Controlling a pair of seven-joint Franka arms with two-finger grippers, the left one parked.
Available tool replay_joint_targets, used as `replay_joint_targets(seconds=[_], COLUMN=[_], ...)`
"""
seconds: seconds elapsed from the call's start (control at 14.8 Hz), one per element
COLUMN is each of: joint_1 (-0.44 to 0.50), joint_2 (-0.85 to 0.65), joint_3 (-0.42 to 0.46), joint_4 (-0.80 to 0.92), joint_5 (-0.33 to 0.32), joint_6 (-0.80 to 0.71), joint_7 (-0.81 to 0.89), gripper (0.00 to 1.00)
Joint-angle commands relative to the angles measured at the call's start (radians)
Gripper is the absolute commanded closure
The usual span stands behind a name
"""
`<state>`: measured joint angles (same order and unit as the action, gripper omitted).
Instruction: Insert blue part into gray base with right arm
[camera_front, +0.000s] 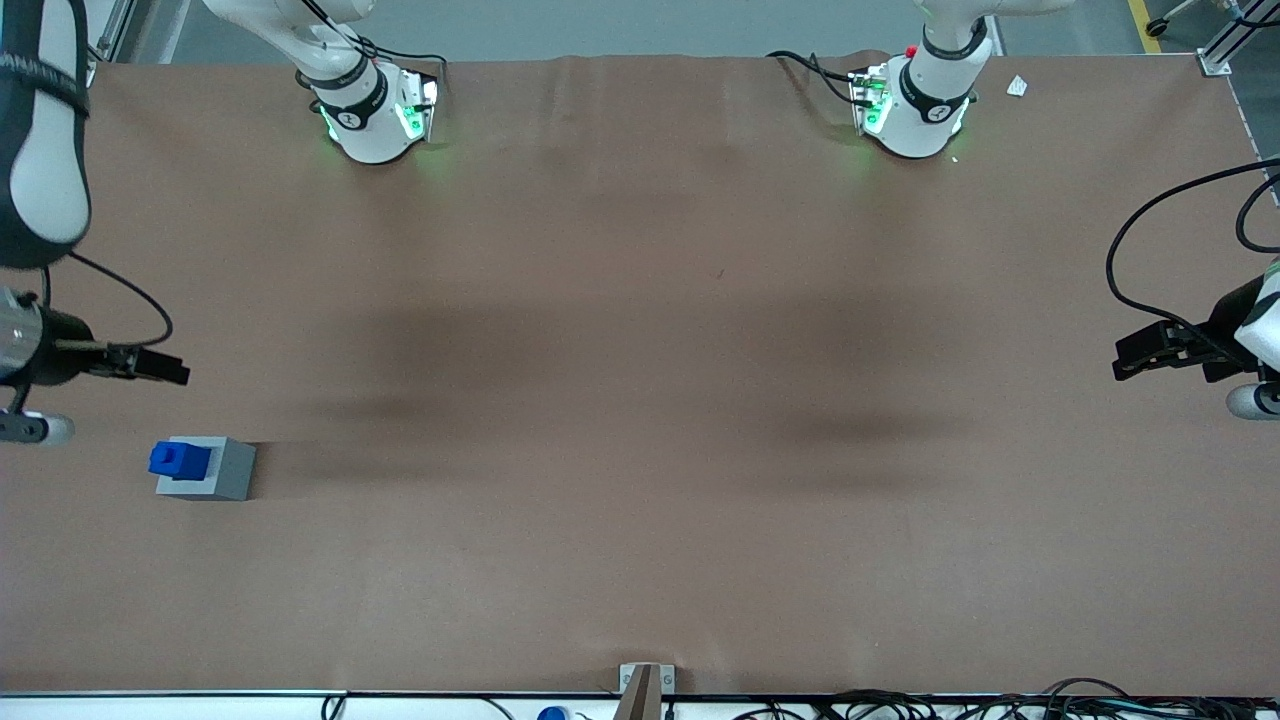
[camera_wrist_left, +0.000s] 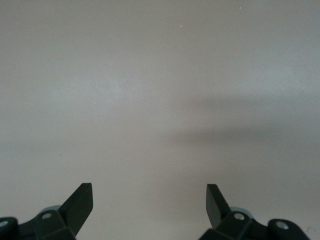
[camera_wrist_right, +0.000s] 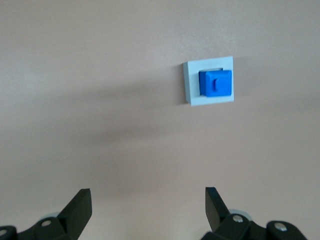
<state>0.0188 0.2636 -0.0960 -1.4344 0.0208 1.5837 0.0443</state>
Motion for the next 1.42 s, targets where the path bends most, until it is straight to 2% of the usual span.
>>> replay_joint_targets(seconds=[0.0, 0.34, 0.74, 0.88, 1.08, 1.35], joint_1=[0.052, 0.110, 0.113, 0.121, 0.122, 0.118], joint_2=[-0.137, -0.317, -0.455, -0.463, -0.461, -0.454], joint_3=[-0.002, -0.002, -0.001, 0.001, -0.002, -0.005], joint_4=[-0.093, -0.208, -0.374, -0.374, -0.345, -0.273], joint_5=[0.005, 0.001, -0.007, -0.007, -0.009, -0.010], joint_6=[-0.017, -0.001, 0.039, 0.026, -0.007, -0.076], joint_7=[0.058, 0.060, 0.054, 0.042, -0.105, -0.106], gripper=[0.00, 0.00, 0.00, 0.00, 0.00, 0.00])
